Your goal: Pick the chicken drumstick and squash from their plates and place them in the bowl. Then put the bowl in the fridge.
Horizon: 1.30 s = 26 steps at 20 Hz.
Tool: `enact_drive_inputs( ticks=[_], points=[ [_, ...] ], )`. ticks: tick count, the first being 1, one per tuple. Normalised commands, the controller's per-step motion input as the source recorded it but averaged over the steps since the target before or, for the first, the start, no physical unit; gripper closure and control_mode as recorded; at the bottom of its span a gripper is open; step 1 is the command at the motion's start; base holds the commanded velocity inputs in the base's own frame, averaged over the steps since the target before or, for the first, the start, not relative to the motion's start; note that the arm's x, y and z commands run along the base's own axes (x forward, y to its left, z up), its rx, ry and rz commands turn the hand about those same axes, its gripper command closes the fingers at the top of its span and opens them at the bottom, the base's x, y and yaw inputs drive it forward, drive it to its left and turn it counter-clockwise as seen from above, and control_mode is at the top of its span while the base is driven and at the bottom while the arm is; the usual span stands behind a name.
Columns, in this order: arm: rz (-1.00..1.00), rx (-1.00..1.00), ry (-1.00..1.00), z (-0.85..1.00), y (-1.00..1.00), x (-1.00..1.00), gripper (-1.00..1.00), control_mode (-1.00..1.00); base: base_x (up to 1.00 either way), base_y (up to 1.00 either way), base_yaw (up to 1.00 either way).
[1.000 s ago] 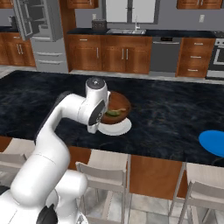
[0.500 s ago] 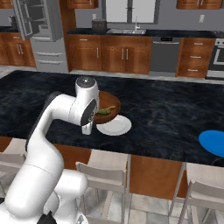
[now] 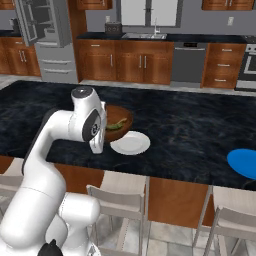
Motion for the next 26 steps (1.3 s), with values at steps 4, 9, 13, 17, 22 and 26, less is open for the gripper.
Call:
enact_drive_inputs(
  ticks=[4, 9, 13, 17, 22, 26],
  points=[
    [0.00, 0.01, 0.00, 0.00, -0.02, 0.00, 1.00, -1.00, 0.00, 0.00, 0.00],
    [0.00, 0.02, -0.01, 0.00, 0.00, 0.00, 1.00, -1.00, 0.00, 0.00, 0.00],
    [0.00, 0.00, 0.00, 0.00, 0.00, 0.00, 1.00, -1.00, 0.00, 0.00, 0.00],
    [0.00, 0.00, 0.00, 0.00, 0.00, 0.00, 1.00, -1.00, 0.00, 0.00, 0.00],
    [0.00, 0.00, 0.00, 0.00, 0.00, 0.00, 1.00, 1.00, 0.00, 0.00, 0.00],
    [0.00, 0.00, 0.00, 0.00, 0.00, 0.00, 1.00, 1.00, 0.00, 0.00, 0.00]
  ],
)
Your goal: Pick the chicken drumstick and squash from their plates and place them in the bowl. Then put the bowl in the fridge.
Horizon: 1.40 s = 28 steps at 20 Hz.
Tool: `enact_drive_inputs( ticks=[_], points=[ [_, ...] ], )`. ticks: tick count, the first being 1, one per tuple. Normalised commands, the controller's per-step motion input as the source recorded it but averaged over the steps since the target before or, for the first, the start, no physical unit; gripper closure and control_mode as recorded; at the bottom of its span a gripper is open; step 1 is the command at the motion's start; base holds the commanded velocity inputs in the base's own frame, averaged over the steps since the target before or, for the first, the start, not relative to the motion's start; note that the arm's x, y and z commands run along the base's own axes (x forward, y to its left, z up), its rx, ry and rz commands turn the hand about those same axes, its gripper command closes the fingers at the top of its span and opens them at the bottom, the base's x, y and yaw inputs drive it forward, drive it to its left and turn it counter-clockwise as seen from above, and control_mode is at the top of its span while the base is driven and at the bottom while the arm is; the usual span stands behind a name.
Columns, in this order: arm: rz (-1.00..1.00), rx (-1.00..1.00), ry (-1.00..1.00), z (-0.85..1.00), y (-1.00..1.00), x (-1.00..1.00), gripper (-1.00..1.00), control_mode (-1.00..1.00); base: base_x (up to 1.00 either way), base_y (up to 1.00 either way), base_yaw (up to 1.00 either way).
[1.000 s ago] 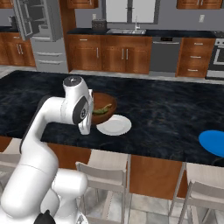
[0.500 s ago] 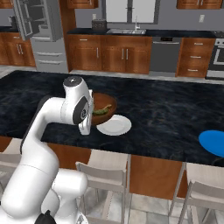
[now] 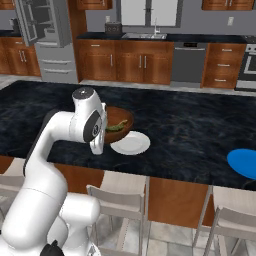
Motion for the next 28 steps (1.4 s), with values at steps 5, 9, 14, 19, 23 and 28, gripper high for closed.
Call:
enact_drive_inputs(
  ticks=[5, 9, 14, 19, 23, 28],
  points=[
    [0.00, 0.00, 0.00, 0.00, 0.00, 0.00, 1.00, 1.00, -0.02, 0.00, 0.00],
    [0.00, 0.00, 0.00, 0.00, 0.00, 0.00, 1.00, 1.00, -0.49, 0.00, 0.05],
    [0.00, 0.00, 0.00, 0.00, 0.00, 0.00, 1.00, 1.00, -0.73, 0.00, 0.10],
    [0.00, 0.00, 0.00, 0.00, 0.00, 0.00, 1.00, 1.00, -0.44, 0.56, 0.03],
    [0.00, 0.00, 0.00, 0.00, 0.00, 0.00, 1.00, 1.00, -0.08, 0.86, -0.04],
    [0.00, 0.00, 0.00, 0.00, 0.00, 0.00, 1.00, 1.00, -0.01, 0.91, 0.00]
  ],
)
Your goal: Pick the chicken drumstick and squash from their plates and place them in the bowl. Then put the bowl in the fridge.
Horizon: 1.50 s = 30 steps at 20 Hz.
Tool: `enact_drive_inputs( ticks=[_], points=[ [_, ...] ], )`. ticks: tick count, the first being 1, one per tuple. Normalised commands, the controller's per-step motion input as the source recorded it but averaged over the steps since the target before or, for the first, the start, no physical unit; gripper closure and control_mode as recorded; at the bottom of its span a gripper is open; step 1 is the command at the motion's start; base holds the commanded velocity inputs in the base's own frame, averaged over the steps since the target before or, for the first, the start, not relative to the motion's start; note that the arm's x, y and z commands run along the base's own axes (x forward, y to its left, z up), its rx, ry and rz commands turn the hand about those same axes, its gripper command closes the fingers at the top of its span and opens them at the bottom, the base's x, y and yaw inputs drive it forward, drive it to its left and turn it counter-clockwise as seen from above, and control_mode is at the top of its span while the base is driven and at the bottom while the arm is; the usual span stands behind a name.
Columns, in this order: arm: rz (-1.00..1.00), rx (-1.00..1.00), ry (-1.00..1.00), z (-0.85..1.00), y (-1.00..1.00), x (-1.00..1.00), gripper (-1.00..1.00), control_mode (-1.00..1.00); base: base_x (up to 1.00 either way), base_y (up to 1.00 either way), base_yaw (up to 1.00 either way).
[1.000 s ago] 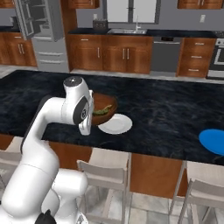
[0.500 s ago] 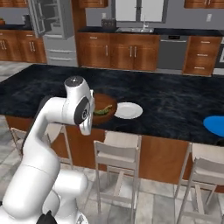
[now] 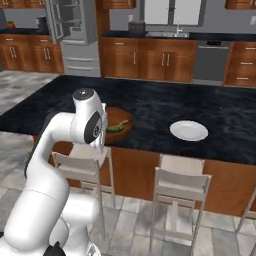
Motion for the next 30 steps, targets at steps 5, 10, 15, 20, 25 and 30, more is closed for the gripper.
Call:
enact_drive_inputs(
  ticks=[5, 10, 15, 20, 25, 30],
  points=[
    [0.00, 0.00, 0.00, 0.00, 0.00, 0.00, 1.00, 1.00, 0.00, 0.93, -0.01],
    [0.00, 0.00, 0.00, 0.00, 0.00, 0.00, 1.00, 1.00, 0.02, 0.93, -0.01],
    [0.00, 0.00, 0.00, 0.00, 0.00, 0.00, 1.00, 1.00, 0.06, 0.94, 0.00],
    [0.00, 0.00, 0.00, 0.00, 0.00, 0.00, 1.00, 1.00, 0.08, 0.94, 0.00],
    [0.00, 0.00, 0.00, 0.00, 0.00, 0.00, 1.00, 1.00, 0.11, 0.94, -0.01],
    [0.00, 0.00, 0.00, 0.00, 0.00, 0.00, 1.00, 1.00, 0.18, 0.90, -0.05]
  ],
)
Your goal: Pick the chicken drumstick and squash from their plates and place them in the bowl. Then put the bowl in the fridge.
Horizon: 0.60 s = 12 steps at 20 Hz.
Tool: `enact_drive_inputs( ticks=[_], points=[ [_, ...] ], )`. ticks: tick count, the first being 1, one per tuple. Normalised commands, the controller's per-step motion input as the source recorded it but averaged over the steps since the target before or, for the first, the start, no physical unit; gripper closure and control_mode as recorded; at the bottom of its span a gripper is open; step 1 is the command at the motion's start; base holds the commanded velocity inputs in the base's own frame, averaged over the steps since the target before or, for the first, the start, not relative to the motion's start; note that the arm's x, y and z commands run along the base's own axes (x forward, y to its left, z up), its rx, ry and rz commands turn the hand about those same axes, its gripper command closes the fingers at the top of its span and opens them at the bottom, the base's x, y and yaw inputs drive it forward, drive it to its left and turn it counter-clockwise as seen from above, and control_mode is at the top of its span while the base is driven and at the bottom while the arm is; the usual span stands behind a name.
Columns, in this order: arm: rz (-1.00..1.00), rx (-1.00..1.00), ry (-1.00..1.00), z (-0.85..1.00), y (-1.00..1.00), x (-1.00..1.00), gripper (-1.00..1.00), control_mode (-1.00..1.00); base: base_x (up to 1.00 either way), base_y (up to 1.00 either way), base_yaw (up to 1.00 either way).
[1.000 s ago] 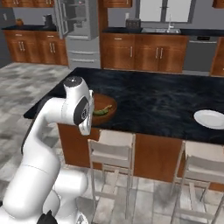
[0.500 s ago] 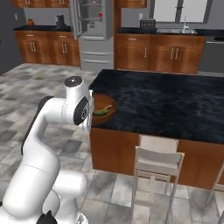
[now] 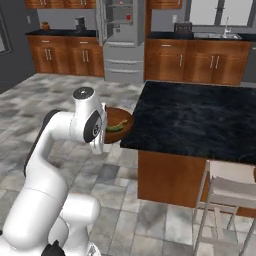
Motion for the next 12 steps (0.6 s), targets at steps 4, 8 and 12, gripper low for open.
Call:
enact_drive_inputs(
  ticks=[4, 8, 12],
  points=[
    [0.00, 0.00, 0.00, 0.00, 0.00, 0.00, 1.00, 1.00, 0.26, 0.89, -0.04],
    [0.00, 0.00, 0.00, 0.00, 0.00, 0.00, 1.00, 1.00, 0.29, 0.90, -0.04],
    [0.00, 0.00, 0.00, 0.00, 0.00, 0.00, 1.00, 1.00, 0.34, 0.87, -0.06]
  ],
)
